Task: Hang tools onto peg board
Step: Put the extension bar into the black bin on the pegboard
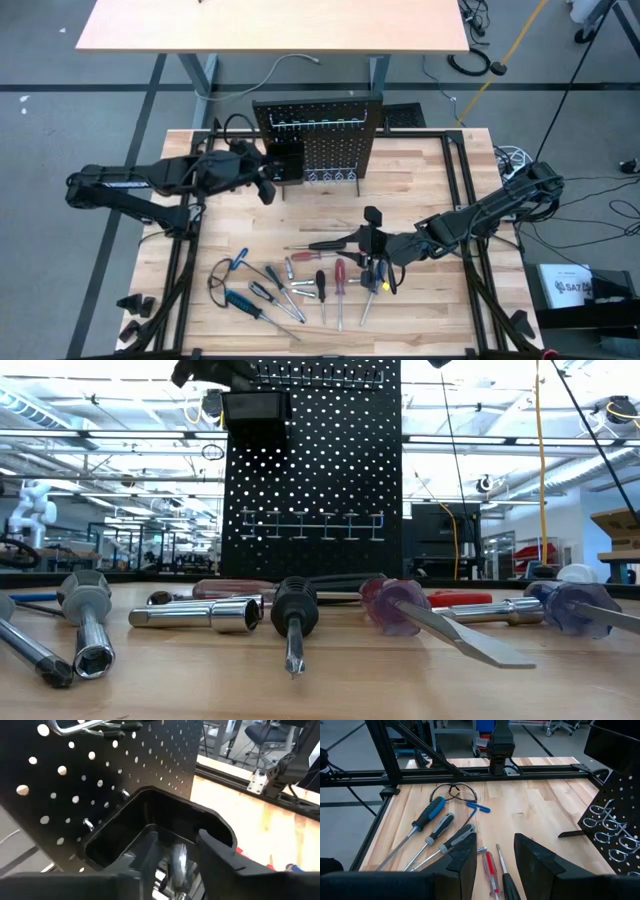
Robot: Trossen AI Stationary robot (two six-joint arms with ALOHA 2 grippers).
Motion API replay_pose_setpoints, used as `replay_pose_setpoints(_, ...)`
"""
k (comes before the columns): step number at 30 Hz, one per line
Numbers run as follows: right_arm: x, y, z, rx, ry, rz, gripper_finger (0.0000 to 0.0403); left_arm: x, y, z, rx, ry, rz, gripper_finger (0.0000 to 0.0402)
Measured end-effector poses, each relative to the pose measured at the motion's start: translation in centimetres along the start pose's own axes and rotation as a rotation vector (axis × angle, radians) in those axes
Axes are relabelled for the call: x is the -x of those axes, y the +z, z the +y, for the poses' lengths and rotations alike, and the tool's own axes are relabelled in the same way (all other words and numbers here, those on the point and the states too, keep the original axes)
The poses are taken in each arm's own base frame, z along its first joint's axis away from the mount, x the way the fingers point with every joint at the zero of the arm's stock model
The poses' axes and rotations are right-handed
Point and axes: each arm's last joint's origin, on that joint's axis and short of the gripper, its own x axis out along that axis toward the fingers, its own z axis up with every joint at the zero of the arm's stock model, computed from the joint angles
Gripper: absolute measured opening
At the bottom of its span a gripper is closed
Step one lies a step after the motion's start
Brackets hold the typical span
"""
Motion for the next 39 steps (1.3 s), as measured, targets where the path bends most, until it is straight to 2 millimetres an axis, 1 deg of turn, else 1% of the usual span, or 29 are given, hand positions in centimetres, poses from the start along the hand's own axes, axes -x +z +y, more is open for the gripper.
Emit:
replay_pose_setpoints(4,0.0,0.0,0.0,0.000,0.000,0.000,0.0121,-0.1,0.0,0.2,0.047,-0.002,0.004,0.0176)
replay_pose_setpoints(9,0.0,0.0,0.0,0.000,0.000,0.000,0.0121,-0.1,0.1,0.2,0.037,-0.039,0.018,0.0187)
replay_pose_setpoints(13,0.0,-0.1,0.0,0.003,-0.001,0.005,0.0121,0.7,1.3,0.1,0.012,-0.069,0.000,0.0188)
replay_pose_setpoints(16,0.0,-0.2,0.0,0.010,-0.003,0.017,0.0121,1.8,2.2,-0.2,0.005,-0.106,-0.014,0.0188)
replay_pose_setpoints(19,0.0,-0.3,-0.1,0.016,-0.004,0.031,0.0121,2.8,2.4,-1.0,-0.014,-0.150,-0.021,0.0188)
replay_pose_setpoints(23,0.1,-0.7,-0.1,0.006,-0.009,0.063,0.0121,3.7,1.3,-2.4,-0.074,-0.204,0.040,0.0188)
replay_pose_setpoints(27,0.1,-1.0,-0.2,0.003,-0.015,0.097,0.0121,5.1,0.0,-3.9,-0.121,-0.236,0.089,0.0189)
replay_pose_setpoints(30,0.1,-1.2,-0.2,0.004,-0.020,0.116,0.0121,6.2,-1.3,-5.1,-0.177,-0.267,0.094,0.0189)
replay_pose_setpoints(34,-0.1,-1.3,-0.1,0.001,-0.005,0.123,0.0121,7.1,-3.6,-6.5,-0.211,-0.328,0.141,0.0189)
replay_pose_setpoints(39,-1.5,-2.6,0.5,0.018,0.011,0.174,0.0121,7.7,-7.5,-8.0,-0.279,-0.435,0.245,0.0189)
